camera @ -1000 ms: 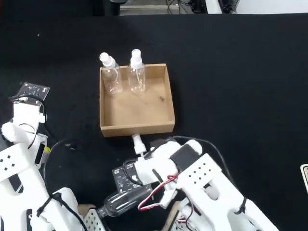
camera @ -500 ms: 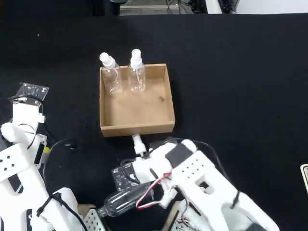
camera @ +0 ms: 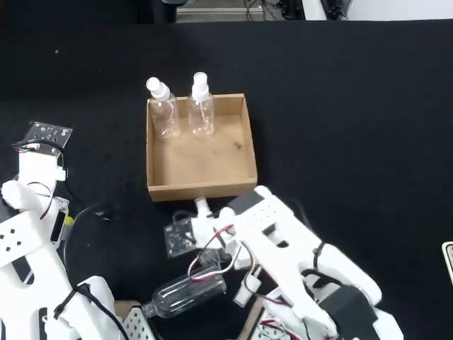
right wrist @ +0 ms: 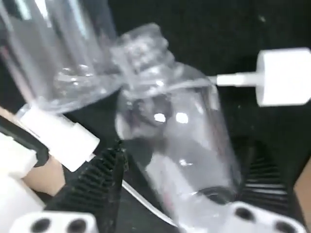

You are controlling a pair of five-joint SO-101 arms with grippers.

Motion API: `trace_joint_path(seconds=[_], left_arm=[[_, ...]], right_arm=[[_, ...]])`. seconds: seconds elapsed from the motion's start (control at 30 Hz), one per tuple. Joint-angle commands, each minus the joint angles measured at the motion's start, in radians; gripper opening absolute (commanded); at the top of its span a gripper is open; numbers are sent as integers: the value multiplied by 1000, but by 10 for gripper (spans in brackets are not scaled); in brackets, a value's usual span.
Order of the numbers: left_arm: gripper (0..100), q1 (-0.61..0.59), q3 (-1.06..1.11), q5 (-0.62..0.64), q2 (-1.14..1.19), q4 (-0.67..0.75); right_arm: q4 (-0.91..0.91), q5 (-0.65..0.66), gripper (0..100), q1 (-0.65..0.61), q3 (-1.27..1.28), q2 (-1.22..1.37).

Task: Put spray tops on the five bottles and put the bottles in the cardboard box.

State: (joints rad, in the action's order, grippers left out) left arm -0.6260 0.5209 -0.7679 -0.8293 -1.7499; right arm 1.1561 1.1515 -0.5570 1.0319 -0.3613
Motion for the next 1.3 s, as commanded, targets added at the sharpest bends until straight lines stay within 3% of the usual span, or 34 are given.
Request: trace_joint_path(seconds=[0.0, 0.13, 0.3, 0.5, 0.57, 0.7, 0.87, 1.13, 1.27], left_arm=[[29, -5, -8, -6, 3, -8], [29, -2, -8, -3, 3, -8], [29, -2, -8, -3, 3, -8], [29, 2, -22, 0, -6, 0], [29, 53, -47, 26, -6, -2], [29, 222, -142, 201, -6, -2], [29, 464, -317, 423, 5, 6], [29, 656, -383, 779, -6, 298], [29, 713, -403, 884, -8, 453]], right_arm=[[-9, -9, 182, 35, -61, -1], [-8, -21, 17, 29, -62, -4], [2, -153, 10, 35, -107, -91], [181, -221, 11, 34, -228, -325], [230, -285, 11, 35, -266, -404], [235, -454, 11, 37, -303, -564], [100, -684, 11, 95, -277, -720], [-193, -936, 11, 146, -124, -871], [-321, -1014, 11, 146, 7, -949]])
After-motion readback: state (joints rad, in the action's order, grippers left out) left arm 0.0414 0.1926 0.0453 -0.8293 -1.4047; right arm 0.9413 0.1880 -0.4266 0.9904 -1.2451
